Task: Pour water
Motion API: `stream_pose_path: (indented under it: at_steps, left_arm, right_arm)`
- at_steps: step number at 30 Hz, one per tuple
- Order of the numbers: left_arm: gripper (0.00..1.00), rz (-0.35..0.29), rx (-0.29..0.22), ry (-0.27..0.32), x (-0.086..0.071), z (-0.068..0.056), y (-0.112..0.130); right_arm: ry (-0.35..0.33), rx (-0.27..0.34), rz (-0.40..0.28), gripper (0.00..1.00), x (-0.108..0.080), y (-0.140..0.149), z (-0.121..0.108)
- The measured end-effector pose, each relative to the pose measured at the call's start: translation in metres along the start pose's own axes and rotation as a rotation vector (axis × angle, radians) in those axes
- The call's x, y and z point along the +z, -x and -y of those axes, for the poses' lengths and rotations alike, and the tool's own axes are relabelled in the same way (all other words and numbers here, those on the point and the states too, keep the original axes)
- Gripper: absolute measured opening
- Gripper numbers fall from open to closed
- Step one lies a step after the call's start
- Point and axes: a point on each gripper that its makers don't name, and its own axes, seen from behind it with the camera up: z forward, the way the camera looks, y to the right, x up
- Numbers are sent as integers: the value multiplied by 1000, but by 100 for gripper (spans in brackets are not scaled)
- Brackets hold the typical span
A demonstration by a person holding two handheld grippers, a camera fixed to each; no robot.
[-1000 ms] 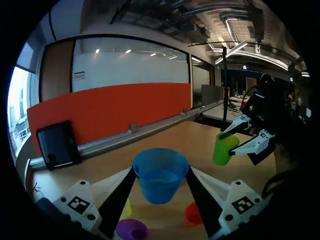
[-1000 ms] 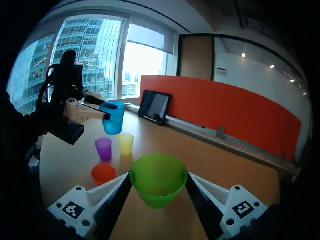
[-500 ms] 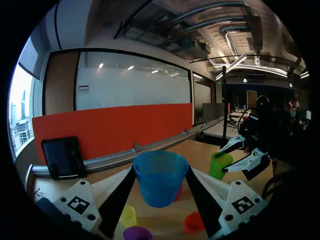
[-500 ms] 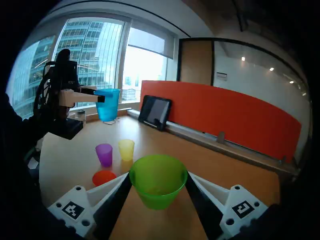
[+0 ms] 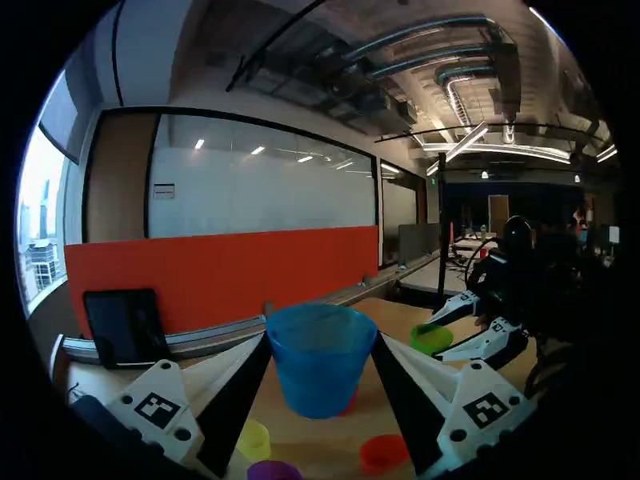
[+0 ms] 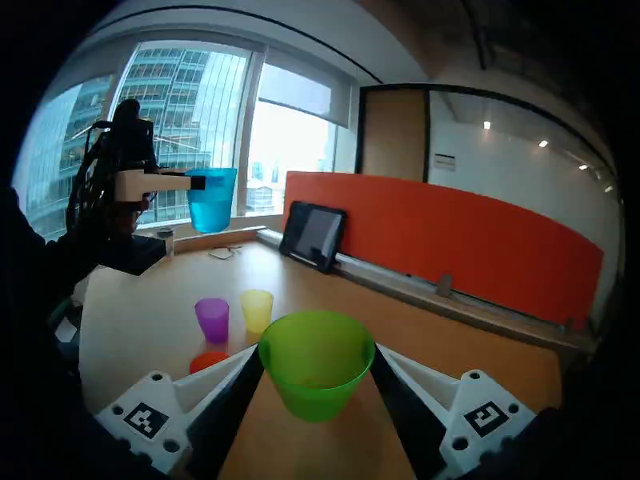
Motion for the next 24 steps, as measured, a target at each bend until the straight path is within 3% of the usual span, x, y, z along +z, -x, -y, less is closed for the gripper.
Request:
stream_pose_path:
  at_steps: [9,24]
  left_arm:
    - [87,-2,-3,2,-2,0,-6]
    - [87,8,-2,-3,-9,4,-4]
  right_arm:
    - [-9,8,-26,94,3,-3,4]
    - [-48,27,-124,94,19,-24,20]
